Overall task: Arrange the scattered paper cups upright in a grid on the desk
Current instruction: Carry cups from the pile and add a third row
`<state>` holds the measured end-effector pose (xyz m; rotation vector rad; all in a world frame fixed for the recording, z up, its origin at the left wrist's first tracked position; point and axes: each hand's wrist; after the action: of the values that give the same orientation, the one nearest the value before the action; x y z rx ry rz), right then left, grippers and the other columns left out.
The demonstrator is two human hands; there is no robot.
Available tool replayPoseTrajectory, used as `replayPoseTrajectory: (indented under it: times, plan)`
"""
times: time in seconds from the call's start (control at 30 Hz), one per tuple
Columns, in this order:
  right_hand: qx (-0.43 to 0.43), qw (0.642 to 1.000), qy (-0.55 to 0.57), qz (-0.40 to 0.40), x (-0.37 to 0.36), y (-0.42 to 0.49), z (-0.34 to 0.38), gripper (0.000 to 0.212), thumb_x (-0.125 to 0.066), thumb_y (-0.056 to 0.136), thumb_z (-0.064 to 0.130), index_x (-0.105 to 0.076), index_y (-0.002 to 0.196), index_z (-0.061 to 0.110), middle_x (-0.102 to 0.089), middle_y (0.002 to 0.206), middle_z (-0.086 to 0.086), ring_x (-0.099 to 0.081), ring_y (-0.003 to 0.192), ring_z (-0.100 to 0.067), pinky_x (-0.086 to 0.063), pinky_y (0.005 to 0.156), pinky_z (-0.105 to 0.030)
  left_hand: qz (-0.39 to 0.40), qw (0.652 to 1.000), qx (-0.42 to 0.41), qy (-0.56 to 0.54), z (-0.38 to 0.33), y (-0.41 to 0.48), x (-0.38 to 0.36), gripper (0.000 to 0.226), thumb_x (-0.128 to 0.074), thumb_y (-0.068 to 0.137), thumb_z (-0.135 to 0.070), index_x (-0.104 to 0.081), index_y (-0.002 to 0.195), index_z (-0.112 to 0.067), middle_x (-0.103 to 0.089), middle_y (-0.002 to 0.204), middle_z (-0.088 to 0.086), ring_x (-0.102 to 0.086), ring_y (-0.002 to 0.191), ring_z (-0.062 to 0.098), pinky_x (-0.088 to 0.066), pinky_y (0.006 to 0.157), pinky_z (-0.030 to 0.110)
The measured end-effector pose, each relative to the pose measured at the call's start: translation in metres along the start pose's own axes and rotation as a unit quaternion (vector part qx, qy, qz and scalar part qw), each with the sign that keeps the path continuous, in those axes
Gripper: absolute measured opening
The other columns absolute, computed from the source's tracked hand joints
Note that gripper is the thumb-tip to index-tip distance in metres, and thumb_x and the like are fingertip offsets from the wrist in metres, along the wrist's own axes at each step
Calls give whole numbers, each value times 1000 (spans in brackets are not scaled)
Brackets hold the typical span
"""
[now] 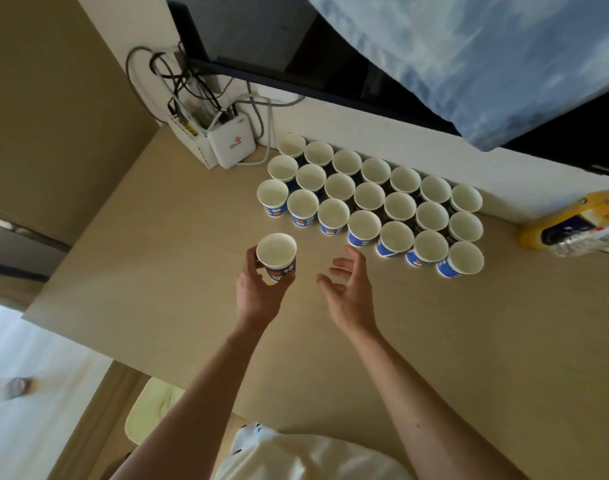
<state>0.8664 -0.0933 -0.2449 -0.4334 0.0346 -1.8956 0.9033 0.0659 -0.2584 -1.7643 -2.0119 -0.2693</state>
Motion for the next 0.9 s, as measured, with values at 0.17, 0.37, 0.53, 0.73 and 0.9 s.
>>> replayPoseTrajectory:
  times: [0.17, 0.37, 0.53, 0.73, 0.9]
  plan:
    - [-24, 999, -21, 0, -22, 7, 0, 71, -79, 84, 13, -39, 143, 16, -60, 118, -3, -63, 103, -10, -57, 89, -41, -7, 1000, -9, 12, 25, 47, 3, 65, -88, 70, -18, -54, 125, -15, -66, 112, -5, -61, 95, 14, -47, 77, 28]
    - [-49, 998, -46, 3, -33, 10, -6, 73, -80, 84, 15, -39, 144, 16, -61, 118, -2, -66, 101, -12, -49, 76, -13, -15, 999, -13, 36, 49, 86, -11, 63, -87, 70, -15, -55, 123, -8, -67, 114, 6, -64, 99, 25, -48, 76, 30]
    - [-60, 997, -53, 5, -37, 17, -4, 73, -79, 84, 14, -39, 145, 17, -61, 117, 0, -66, 98, -6, -48, 73, -8, -3, 999, -1, 46, 64, 105, -20, 65, -86, 69, -12, -54, 125, -9, -66, 117, 7, -63, 104, 29, -41, 75, 25]
    - [-70, 996, -58, 7, -43, 25, -2, 71, -78, 85, 15, -40, 145, 18, -60, 115, 2, -66, 96, -3, -48, 73, -9, 0, 999, -5, 40, 68, 121, -25, 67, -85, 69, -9, -52, 127, -11, -66, 119, 7, -62, 106, 29, -43, 77, 25]
    - [-76, 996, -55, 11, -44, 28, -2, 71, -78, 85, 15, -39, 145, 19, -61, 117, 1, -67, 94, -5, -50, 75, -18, -2, 999, -24, 40, 67, 128, -28, 67, -84, 69, -7, -52, 128, -12, -64, 121, 4, -62, 107, 28, -42, 75, 26]
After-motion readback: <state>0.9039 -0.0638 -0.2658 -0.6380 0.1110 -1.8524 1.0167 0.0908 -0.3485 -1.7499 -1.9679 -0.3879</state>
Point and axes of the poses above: each hand's wrist, its own y-axis towards the middle knuckle, its own x-axis out of the back of the hand, z = x × y
